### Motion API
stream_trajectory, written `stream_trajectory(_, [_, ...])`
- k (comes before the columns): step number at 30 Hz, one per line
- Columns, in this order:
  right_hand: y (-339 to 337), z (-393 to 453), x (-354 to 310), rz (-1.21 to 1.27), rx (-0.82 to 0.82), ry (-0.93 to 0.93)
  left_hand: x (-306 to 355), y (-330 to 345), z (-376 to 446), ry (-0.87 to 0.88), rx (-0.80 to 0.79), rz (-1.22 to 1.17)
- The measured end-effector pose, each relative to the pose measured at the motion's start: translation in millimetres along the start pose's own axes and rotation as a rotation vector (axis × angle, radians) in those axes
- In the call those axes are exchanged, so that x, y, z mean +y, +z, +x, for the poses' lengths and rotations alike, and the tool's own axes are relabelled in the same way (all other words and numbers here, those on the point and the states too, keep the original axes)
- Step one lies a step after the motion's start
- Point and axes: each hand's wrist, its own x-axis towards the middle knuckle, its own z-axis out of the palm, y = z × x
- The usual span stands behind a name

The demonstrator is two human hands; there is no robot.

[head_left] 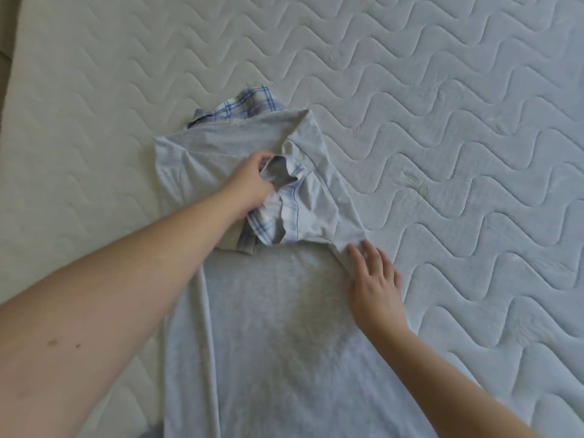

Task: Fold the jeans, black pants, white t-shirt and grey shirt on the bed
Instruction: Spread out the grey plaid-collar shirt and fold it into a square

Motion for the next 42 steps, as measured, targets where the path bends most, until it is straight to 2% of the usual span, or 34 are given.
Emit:
stream_trajectory(3, [2,-6,-1,-0.038,0.011,-0.055,0,-29,13,0.033,0.097,0.084])
stream_trajectory(5, [3,-12,-5,-0.070,0.000,-0.077,-5,-42,21,-0.032,0.206,0.115])
stream_trajectory(8, [4,-26,-11,-0.064,0.027,-0.070,-3,-42,16,-0.117,0.423,-0.129])
stream_trajectory(10, [7,-38,-15,-0.074,0.099,-0.069,5,-27,-9,-0.003,0.601,-0.137])
stream_trajectory(11, [11,-46,-15,-0.078,0.140,-0.064,8,-14,-26,0.074,0.637,-0.133])
stream_trajectory(12, [14,-53,-13,-0.083,0.174,-0.056,9,2,-43,0.116,0.622,-0.145])
stream_trajectory(13, [15,-60,-11,-0.098,0.198,-0.050,8,21,-60,0.084,0.544,-0.173])
stream_trajectory(16, [21,-79,-1,-0.154,0.228,-0.015,-6,76,-108,-0.280,0.091,-0.390])
stream_trajectory(17, [24,-85,4,-0.169,0.235,-0.010,-11,88,-122,-0.381,-0.006,-0.418])
stream_trajectory(20, [31,-108,17,-0.194,0.269,-0.010,-21,112,-153,-0.509,-0.123,-0.427])
stream_trajectory(24, [34,-140,28,-0.221,0.287,0.059,-10,130,-174,-0.536,-0.295,-0.520])
stream_trajectory(28, [39,-168,37,-0.242,0.231,0.085,-8,142,-188,-0.519,-0.367,-0.491])
stream_trajectory(30, [44,-182,36,-0.245,0.217,0.081,-15,145,-196,-0.526,-0.345,-0.478])
stream_trajectory(32, [48,-194,29,-0.236,0.227,0.074,-25,148,-204,-0.492,-0.256,-0.484])
stream_trajectory(36, [60,-212,6,-0.210,0.296,0.003,-48,144,-219,-0.259,0.128,-0.270])
stream_trajectory(37, [65,-217,1,-0.210,0.318,-0.028,-51,144,-224,-0.270,0.138,-0.327])
stream_trajectory(38, [70,-221,-3,-0.211,0.341,-0.058,-53,145,-229,-0.319,0.078,-0.461])
stream_trajectory(40, [81,-231,-6,-0.212,0.380,-0.094,-58,153,-244,-0.414,-0.179,-0.665])
stream_trajectory(42, [91,-241,-6,-0.199,0.405,-0.071,-66,162,-266,-0.397,-0.407,-0.626])
